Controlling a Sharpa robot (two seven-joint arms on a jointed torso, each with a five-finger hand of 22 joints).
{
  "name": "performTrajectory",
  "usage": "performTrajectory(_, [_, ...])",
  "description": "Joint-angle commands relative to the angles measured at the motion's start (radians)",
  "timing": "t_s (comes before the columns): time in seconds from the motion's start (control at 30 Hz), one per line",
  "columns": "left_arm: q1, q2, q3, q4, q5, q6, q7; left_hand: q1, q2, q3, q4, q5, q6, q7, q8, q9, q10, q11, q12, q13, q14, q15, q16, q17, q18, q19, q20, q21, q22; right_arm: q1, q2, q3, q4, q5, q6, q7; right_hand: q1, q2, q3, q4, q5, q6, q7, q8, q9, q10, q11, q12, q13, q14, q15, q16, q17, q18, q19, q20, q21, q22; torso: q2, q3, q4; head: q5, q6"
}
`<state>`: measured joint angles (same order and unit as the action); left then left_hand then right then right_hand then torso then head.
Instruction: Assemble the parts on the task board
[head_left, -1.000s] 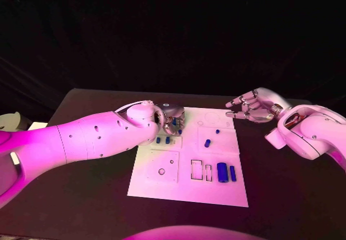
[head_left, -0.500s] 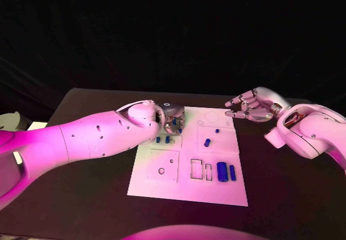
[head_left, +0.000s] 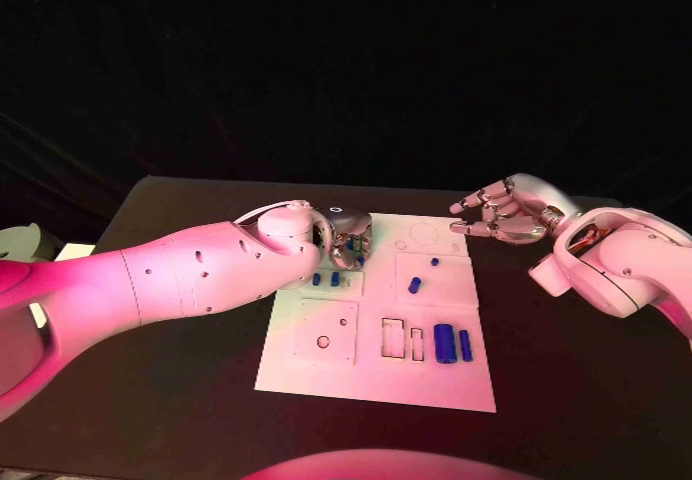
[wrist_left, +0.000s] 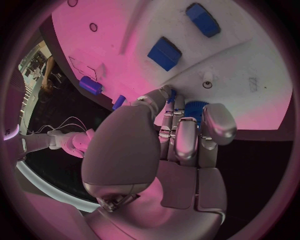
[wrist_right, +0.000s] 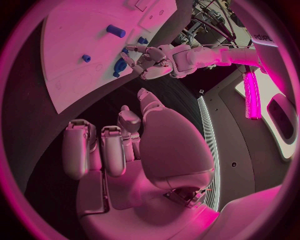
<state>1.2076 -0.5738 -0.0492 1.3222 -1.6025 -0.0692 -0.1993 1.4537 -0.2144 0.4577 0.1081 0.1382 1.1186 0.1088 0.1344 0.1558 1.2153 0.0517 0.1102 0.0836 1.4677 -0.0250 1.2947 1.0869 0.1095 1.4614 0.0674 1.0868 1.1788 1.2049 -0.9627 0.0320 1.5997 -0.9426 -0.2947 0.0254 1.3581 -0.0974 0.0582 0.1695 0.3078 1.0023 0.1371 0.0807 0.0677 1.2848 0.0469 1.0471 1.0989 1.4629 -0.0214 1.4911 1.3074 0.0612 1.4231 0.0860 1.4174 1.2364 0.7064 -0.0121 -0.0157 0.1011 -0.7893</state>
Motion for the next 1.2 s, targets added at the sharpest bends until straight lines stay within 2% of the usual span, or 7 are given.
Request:
performTrajectory(0.03, [-0.006, 0.002, -0.003, 0.001, 0.006, 0.041, 0.012, 0.001, 0.006, 0.009, 0.000, -0.003, 0.007, 0.001, -0.006, -0.002, 0.010, 0.000, -0.004, -0.002, 0.030, -0.009, 0.004, -0.002, -0.011, 0.024, -0.004, 0.005, 0.003, -0.001, 0.000, 0.000, 0.002, -0.007, 0.013, 0.006, 0.005, 0.009, -0.005, -0.002, 0.005, 0.008, -0.001, 0.001, 0.000, 0.001, 0.001, -0.004, 0.000, 0.078, -0.006, -0.005, 0.133, 0.006, 0.001, -0.008, -0.003, 0.000, 0.000, 0.0000, 0.0003, -0.001, -0.001])
performTrajectory(0.23, [-0.006, 0.002, -0.004, 0.002, 0.009, 0.039, 0.012, -0.001, 0.004, 0.015, -0.005, -0.003, 0.005, 0.003, -0.012, -0.006, 0.013, 0.001, -0.010, -0.005, 0.029, -0.008, 0.005, -0.006, -0.013, 0.025, -0.004, 0.014, 0.011, -0.001, 0.000, 0.000, 0.002, -0.008, 0.013, 0.005, 0.005, 0.009, -0.005, -0.002, 0.005, 0.008, -0.001, 0.001, 0.000, 0.001, 0.001, -0.004, 0.000, 0.078, -0.006, -0.004, 0.133, 0.006, 0.001, -0.008, -0.003, 0.000, 0.000, -0.0006, -0.0004, 0.001, 0.000])
performTrajectory(0.4, [-0.006, 0.002, -0.004, 0.001, 0.010, 0.037, 0.007, 0.002, 0.012, 0.038, -0.020, -0.003, 0.019, 0.004, -0.017, -0.010, 0.031, 0.000, -0.017, -0.009, 0.028, -0.009, 0.009, -0.010, -0.014, 0.026, -0.005, 0.019, 0.017, -0.001, 0.000, 0.000, 0.002, -0.009, 0.013, 0.005, 0.005, 0.009, -0.005, -0.002, 0.005, 0.008, -0.001, 0.001, 0.000, 0.001, 0.001, -0.004, 0.000, 0.078, -0.006, -0.004, 0.133, 0.006, 0.001, -0.008, -0.003, 0.000, 0.000, -0.0003, -0.0004, 0.000, 0.001])
performTrajectory(0.57, [-0.006, 0.000, -0.003, -0.003, 0.008, 0.015, 0.005, 0.025, 0.034, 0.075, -0.055, -0.005, 0.049, 0.005, -0.013, -0.011, 0.072, -0.006, -0.013, -0.004, 0.029, -0.015, 0.018, -0.007, -0.017, 0.028, -0.009, 0.038, 0.035, -0.001, 0.000, 0.000, 0.002, -0.009, 0.012, 0.006, 0.005, 0.009, -0.005, -0.002, 0.005, 0.008, -0.001, 0.001, 0.000, 0.001, 0.001, -0.004, 0.000, 0.078, -0.006, -0.004, 0.133, 0.006, 0.001, -0.008, -0.003, 0.000, 0.000, -0.0002, -0.0001, -0.001, 0.001])
performTrajectory(0.7, [-0.006, -0.006, -0.002, 0.001, 0.012, -0.019, 0.013, 0.023, 0.041, 0.101, -0.077, -0.007, 0.064, 0.006, -0.015, -0.013, 0.090, -0.006, -0.017, -0.002, 0.029, -0.015, 0.024, -0.007, -0.019, 0.029, -0.010, 0.052, 0.048, -0.001, 0.000, 0.000, 0.002, -0.009, 0.012, 0.006, 0.006, 0.009, -0.005, -0.003, 0.005, 0.008, -0.001, 0.001, 0.000, 0.001, 0.001, -0.003, 0.001, 0.078, -0.006, -0.004, 0.133, 0.006, 0.001, -0.009, -0.003, 0.000, 0.000, -0.0004, -0.0008, 0.000, 0.003])
performTrajectory(0.93, [-0.006, -0.034, 0.009, 0.039, 0.058, -0.067, 0.027, 0.001, 0.036, 0.117, -0.094, -0.009, 0.073, 0.007, -0.021, -0.017, 0.097, -0.007, -0.029, -0.001, 0.027, -0.014, 0.027, -0.013, -0.019, 0.026, -0.010, 0.052, 0.051, -0.001, 0.001, 0.000, 0.000, -0.009, 0.012, 0.006, 0.007, 0.010, -0.005, -0.003, 0.005, 0.008, -0.001, 0.001, 0.000, 0.001, 0.001, -0.003, 0.001, 0.078, -0.006, -0.004, 0.133, 0.006, 0.001, -0.009, -0.003, 0.000, -0.001, -0.0007, 0.0000, -0.002, 0.006])
performTrajectory(1.2, [-0.005, -0.101, 0.038, 0.108, 0.132, -0.084, 0.023, -0.025, 0.030, 0.113, -0.097, -0.011, 0.076, 0.008, -0.027, -0.021, 0.096, -0.005, -0.039, -0.002, 0.026, -0.013, 0.028, -0.020, -0.018, 0.024, -0.009, 0.048, 0.049, -0.001, 0.001, 0.000, -0.003, -0.009, 0.013, 0.005, 0.007, 0.010, -0.005, -0.003, 0.005, 0.008, -0.001, 0.001, 0.000, 0.001, 0.001, -0.003, 0.001, 0.078, -0.006, -0.004, 0.133, 0.006, 0.001, -0.009, -0.003, 0.000, -0.002, -0.0011, 0.0028, -0.002, 0.012])
